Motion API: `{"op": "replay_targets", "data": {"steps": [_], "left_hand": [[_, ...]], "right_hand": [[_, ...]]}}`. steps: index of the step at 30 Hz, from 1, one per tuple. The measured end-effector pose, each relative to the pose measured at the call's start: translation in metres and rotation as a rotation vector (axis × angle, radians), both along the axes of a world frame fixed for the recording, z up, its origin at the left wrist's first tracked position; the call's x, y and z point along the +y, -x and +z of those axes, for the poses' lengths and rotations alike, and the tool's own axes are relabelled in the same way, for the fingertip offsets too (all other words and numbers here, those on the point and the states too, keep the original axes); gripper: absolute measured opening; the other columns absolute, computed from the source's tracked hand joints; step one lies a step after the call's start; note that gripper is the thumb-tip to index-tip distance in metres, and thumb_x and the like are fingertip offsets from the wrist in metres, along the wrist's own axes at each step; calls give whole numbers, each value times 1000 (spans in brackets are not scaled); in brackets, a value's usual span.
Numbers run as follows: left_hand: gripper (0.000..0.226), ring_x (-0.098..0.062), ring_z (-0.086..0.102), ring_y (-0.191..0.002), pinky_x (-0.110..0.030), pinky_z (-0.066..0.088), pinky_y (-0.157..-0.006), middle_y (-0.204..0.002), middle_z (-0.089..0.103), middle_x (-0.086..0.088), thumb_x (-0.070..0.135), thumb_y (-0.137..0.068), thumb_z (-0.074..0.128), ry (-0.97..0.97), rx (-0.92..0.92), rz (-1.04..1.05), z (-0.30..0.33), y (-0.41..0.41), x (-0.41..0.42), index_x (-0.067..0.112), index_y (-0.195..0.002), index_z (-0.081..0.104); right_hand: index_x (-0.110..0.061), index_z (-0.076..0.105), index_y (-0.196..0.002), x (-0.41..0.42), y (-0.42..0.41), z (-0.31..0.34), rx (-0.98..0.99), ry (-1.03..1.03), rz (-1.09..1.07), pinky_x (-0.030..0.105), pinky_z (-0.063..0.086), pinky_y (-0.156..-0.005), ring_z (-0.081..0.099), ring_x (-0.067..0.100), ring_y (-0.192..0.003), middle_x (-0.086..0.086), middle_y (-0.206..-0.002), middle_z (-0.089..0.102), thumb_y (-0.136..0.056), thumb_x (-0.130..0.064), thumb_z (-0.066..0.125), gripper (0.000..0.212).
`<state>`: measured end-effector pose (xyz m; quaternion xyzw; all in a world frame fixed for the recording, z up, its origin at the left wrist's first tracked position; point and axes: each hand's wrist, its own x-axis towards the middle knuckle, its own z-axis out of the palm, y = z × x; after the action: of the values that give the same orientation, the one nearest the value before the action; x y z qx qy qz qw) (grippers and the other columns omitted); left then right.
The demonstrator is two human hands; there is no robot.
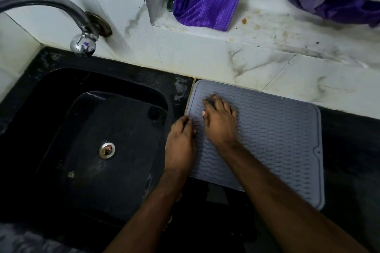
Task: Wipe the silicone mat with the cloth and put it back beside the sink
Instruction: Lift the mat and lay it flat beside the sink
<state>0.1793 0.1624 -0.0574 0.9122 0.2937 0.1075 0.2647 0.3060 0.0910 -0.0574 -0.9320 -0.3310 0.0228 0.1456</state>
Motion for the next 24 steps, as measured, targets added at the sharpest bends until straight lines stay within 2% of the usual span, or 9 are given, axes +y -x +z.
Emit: {"op": "replay_targets", "data": {"steps": [3,7,9,12,14,18,24], "left_hand": [[21,-30,56,-96,-43,51,-82,-111,61,-8,10,-91,62,-65,16,42,3,38,-5,11,-110,71],[16,-29,55,-88,-43,50,-73,-98,59,-5,11,-85,69,-111,48,40,12,78,-8,15,-99,75],[14,-27,54,-88,-42,49,-72,-98,59,-4,13,-85,67,-129,78,-16,16,91,-8,16,-96,75],[17,-27,56,-92,-41,50,-76,-110,60,-5,14,-89,63,-124,123,-112,13,105,-13,16,-100,75],[18,-28,57,-95,-43,52,-79,-118,58,-7,13,-92,59,-107,134,-125,10,108,-19,12,-104,73],[19,-28,53,-99,-43,52,-82,-112,54,-10,6,-94,55,-49,105,-116,8,111,-30,4,-105,69],[23,-28,50,-106,-38,51,-84,-119,52,-12,2,-93,53,-51,136,-96,13,109,-41,1,-111,68]], "right_hand": [[-22,57,-135,-18,33,3,13,-16,2,45,32,-106,43,28,-132,5,-147,47,-93,-25,54,43],[-23,59,-133,-41,82,6,9,-15,-17,45,35,-104,47,29,-130,5,-147,48,-91,-28,59,43],[-26,56,-136,-50,101,5,35,18,-16,47,33,-105,43,29,-134,4,-152,43,-93,-33,57,44],[-32,39,-149,-58,121,2,131,101,34,54,23,-113,20,26,-148,1,-164,21,-99,-42,46,52],[-34,31,-153,-56,122,1,147,127,50,56,18,-115,10,25,-151,-1,-166,12,-100,-44,41,55],[-37,29,-153,-50,119,3,168,154,102,59,15,-117,4,30,-152,-5,-166,8,-99,-40,42,55],[-37,27,-154,-47,116,4,171,161,154,57,8,-118,1,36,-151,-4,-166,8,-99,-37,41,56]]}}
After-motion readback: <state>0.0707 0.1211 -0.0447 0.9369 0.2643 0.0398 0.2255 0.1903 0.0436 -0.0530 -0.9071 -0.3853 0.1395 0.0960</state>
